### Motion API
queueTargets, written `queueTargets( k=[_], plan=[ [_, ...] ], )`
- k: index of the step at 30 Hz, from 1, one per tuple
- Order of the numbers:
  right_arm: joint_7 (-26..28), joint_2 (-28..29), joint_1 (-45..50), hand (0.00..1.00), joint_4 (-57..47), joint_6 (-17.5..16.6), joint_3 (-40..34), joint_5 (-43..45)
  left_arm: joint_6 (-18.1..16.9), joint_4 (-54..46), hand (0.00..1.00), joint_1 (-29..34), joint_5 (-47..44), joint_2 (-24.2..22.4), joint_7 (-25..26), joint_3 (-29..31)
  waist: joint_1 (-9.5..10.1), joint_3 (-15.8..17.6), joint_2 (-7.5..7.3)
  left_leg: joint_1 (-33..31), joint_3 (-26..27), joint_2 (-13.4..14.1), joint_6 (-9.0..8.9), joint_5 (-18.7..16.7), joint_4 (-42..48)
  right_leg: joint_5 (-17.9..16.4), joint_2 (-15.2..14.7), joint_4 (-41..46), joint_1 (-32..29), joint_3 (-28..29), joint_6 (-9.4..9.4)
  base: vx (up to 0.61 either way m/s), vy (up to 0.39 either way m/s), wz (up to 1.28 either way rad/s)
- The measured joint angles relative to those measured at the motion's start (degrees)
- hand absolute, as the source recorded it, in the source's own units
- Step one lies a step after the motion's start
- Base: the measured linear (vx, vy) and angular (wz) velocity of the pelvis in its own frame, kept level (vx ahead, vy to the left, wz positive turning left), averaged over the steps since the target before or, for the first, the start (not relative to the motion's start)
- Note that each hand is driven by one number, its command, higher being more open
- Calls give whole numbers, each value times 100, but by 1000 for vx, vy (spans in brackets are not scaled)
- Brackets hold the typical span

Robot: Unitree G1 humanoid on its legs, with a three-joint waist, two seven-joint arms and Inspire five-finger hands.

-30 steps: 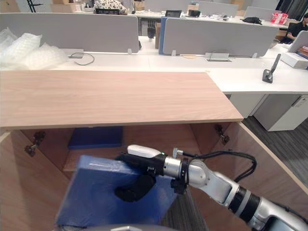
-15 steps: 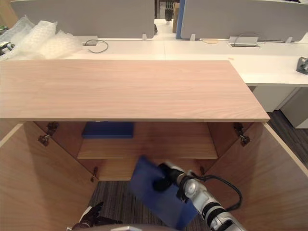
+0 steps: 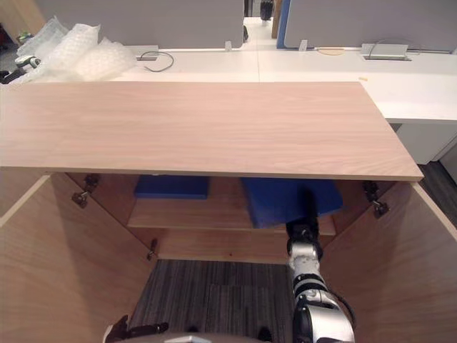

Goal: Walk over to the cabinet, pick up the folder, carry it to the office cabinet, place the folder inside the office cabinet, then close the office cabinet door

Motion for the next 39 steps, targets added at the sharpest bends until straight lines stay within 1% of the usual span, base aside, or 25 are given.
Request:
queueTargets(
  k=[1,2,3,4,6,7,8,9,10,12,13,15,16,18,19,21,23,24,25,28,32,34,36,37,39],
  plan=[
    [-1,-6,-83,0,0,-96,-147,66,-1,-39,100,51,-15,-46,0,-30,1,18,8,-18,-11,-21,10,9,-1,11,-18,-20,-1,-12,10,-6,39,17],
    [-33,-46,-259,0,2,-282,-359,162,3,-150,100,96,-148,-76,-58,-42,19,109,31,-54,-30,-54,21,23,10,29,-50,-39,-2,-40,26,-13,41,12],
    [-43,-80,-333,0,7,-318,-422,171,1,-185,100,98,-157,-76,-58,-70,23,161,53,-88,-49,-71,29,28,29,37,-68,-40,-12,-69,35,-44,41,23],
    [-165,-159,-625,0,23,-311,-563,207,-10,-290,100,76,-170,-97,-85,-147,15,353,117,-244,-142,-97,35,30,158,50,-123,-25,-67,-137,54,-58,25,24],
    [-294,-236,-966,0,58,-305,-675,206,-33,-409,100,71,-221,-105,-161,-250,35,486,205,-510,-181,-115,25,-29,385,40,-146,104,-253,-196,54,-87,32,19],
    [-373,-369,-1388,0,81,-227,-676,198,-104,-517,100,24,-314,-148,-231,-256,84,675,308,-880,-193,-111,13,-175,825,-40,-157,383,-539,-197,34,-106,48,9],
    [-409,-438,-1555,0,82,-168,-671,181,-128,-549,100,-23,-348,-163,-269,-260,102,756,362,-1030,-211,-109,-1,-248,1023,-103,-154,544,-664,-213,33,-114,51,8],
    [-445,-517,-1737,0,84,-116,-658,146,-152,-568,100,-82,-360,-168,-307,-290,111,868,429,-1166,-234,-106,-1,-318,1222,-196,-154,741,-783,-235,28,-111,31,15],
    [-502,-667,-2068,0,95,-65,-591,71,-207,-607,100,-184,-416,-166,-343,-371,141,1027,553,-1468,-279,-115,2,-463,1655,-417,-172,1271,-1100,-256,17,-144,21,17],
    [-594,-882,-2577,0,125,148,-515,-301,-293,-787,100,-205,-581,-162,-468,-473,166,1159,684,-2074,-285,-196,7,-745,2415,-888,-287,2338,-1831,-223,14,-124,-1,13],
    [-630,-957,-2704,0,126,208,-415,-367,-303,-841,100,-205,-600,-164,-506,-476,185,1209,708,-2194,-284,-229,10,-822,2599,-1010,-327,2600,-1993,-198,24,-71,-27,1],
    [-724,-1187,-3134,0,167,430,146,-760,-329,-933,100,-208,-647,-137,-560,-461,238,1397,763,-2550,-205,-300,12,-1133,3239,-1399,-425,3416,-2480,-43,37,-66,-34,-12],
    [-740,-1197,-3264,0,188,465,310,-808,-314,-900,100,-204,-628,-112,-559,-462,237,1449,765,-2636,-168,-308,15,-1218,3398,-1490,-438,3609,-2618,16,42,-68,-30,-25],
    [-748,-1150,-3457,0,212,457,522,-820,-140,-654,100,-192,-576,-87,-552,-449,225,1578,784,-3000,-54,-328,26,-1546,4026,-1803,-466,4307,-3065,204,64,-69,-16,-26],
    [-753,-1175,-3516,0,215,461,528,-820,-102,-633,100,-189,-576,-95,-554,-449,219,1641,789,-3076,-28,-344,31,-1610,4178,-1873,-484,4478,-3163,243,68,-60,-4,-15],
    [-769,-1303,-3784,0,214,390,566,-735,14,-586,100,-175,-577,-161,-554,-427,184,1871,818,-3473,13,-432,36,-1846,4780,-2144,-565,5164,-3629,372,86,-88,-1,-3],
    [-785,-1343,-4015,0,214,266,564,-624,19,-587,100,-183,-580,-195,-552,-424,183,1987,875,-3788,9,-472,32,-1964,5154,-2282,-598,5565,-3957,434,84,-106,8,5],
    [-818,-1357,-4124,0,213,166,578,-488,23,-587,100,-201,-583,-197,-546,-415,203,1998,881,-4001,12,-509,0,-2009,5387,-2365,-638,5843,-4207,491,88,-87,4,7],
    [-851,-1370,-4190,0,212,135,568,-458,23,-591,100,-222,-584,-197,-543,-402,214,2019,889,-4094,12,-526,-6,-2029,5500,-2409,-660,5978,-4303,506,82,-79,-10,9],
    [-1019,-1530,-4500,0,160,-16,567,-386,29,-594,100,-449,-613,-258,-504,-181,281,2138,958,-4525,-4,-601,-52,-2155,6035,-2612,-723,6617,-4773,570,75,-89,-16,11],
    [-1363,-1698,-4708,0,108,-129,510,-208,72,-638,100,-613,-789,-311,-446,-167,309,2178,998,-4939,-55,-642,-119,-2233,6456,-2740,-752,7082,-5199,598,79,-77,-25,8],
    [-1561,-1781,-4724,0,99,-280,390,-96,112,-652,100,-682,-840,-388,-424,-131,329,2193,1010,-5144,-90,-664,-143,-2249,6632,-2787,-761,7290,-5408,601,47,-18,-23,7],
    [-1624,-1794,-4726,0,68,-333,265,-10,116,-663,100,-698,-845,-388,-423,-123,333,2210,1016,-5211,-108,-676,-153,-2254,6688,-2807,-769,7370,-5474,599,20,6,-30,6],
    [-1668,-1810,-4726,100,66,-406,211,-5,118,-687,100,-714,-895,-388,-423,-121,345,2229,1031,-5255,-129,-676,-172,-2265,6732,-2825,-768,7427,-5523,591,0,21,-55,4],
    [-1695,-1808,-4726,100,53,-440,93,-5,123,-712,100,-715,-912,-388,-423,-113,359,2229,1031,-5312,-141,-672,-178,-2265,6737,-2839,-764,7477,-5612,586,-21,24,-48,2]
  ],
)
